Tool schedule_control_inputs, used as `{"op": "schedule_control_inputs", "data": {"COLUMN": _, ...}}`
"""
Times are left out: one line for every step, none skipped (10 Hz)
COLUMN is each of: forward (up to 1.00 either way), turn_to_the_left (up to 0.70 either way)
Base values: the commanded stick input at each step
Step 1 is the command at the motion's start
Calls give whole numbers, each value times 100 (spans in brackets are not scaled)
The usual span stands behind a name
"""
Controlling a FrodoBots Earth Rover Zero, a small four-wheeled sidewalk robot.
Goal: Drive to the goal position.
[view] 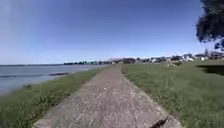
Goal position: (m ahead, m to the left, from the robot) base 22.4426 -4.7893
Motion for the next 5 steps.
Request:
{"op": "schedule_control_inputs", "data": {"forward": 70, "turn_to_the_left": 0}}
{"op": "schedule_control_inputs", "data": {"forward": 70, "turn_to_the_left": 0}}
{"op": "schedule_control_inputs", "data": {"forward": 70, "turn_to_the_left": 0}}
{"op": "schedule_control_inputs", "data": {"forward": 70, "turn_to_the_left": 0}}
{"op": "schedule_control_inputs", "data": {"forward": 70, "turn_to_the_left": 0}}
